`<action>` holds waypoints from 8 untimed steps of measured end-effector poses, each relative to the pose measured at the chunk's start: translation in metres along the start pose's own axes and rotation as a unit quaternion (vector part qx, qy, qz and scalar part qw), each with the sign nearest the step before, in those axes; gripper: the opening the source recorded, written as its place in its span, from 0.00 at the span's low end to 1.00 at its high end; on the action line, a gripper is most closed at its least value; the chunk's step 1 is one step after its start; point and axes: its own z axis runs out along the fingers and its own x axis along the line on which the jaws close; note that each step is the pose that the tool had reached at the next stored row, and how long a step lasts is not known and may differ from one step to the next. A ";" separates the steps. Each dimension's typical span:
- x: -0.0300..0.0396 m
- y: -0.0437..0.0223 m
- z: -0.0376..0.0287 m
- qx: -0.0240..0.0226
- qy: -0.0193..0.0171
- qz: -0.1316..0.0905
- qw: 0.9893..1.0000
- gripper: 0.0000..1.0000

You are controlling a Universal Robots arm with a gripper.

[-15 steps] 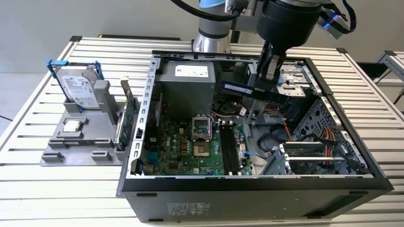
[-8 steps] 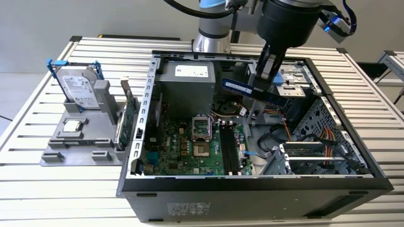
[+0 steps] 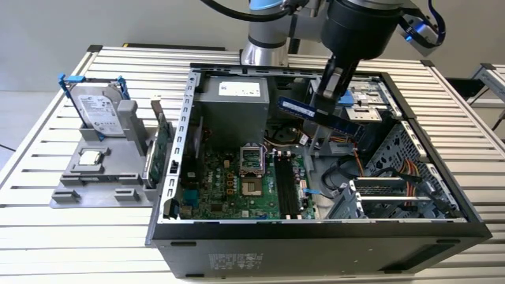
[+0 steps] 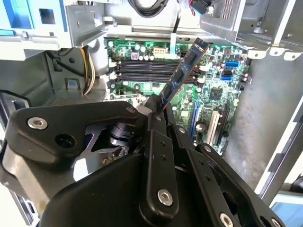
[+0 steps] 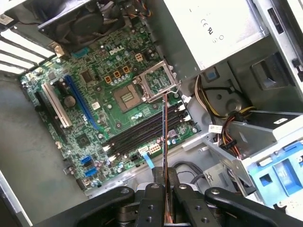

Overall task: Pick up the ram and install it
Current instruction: 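Insert the ram into the slot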

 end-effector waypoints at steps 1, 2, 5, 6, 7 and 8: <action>0.0000 0.0000 0.0000 0.000 0.000 0.004 1.000 0.00; 0.0000 0.0000 0.0001 0.000 0.000 0.007 1.000 0.00; 0.0000 0.0000 0.0003 0.000 0.000 0.018 1.000 0.00; 0.0000 0.0000 0.0003 0.000 0.000 0.022 1.000 0.00; 0.0000 0.0000 0.0004 0.000 0.000 0.025 1.000 0.00; 0.0000 0.0000 0.0005 0.000 0.000 0.029 1.000 0.00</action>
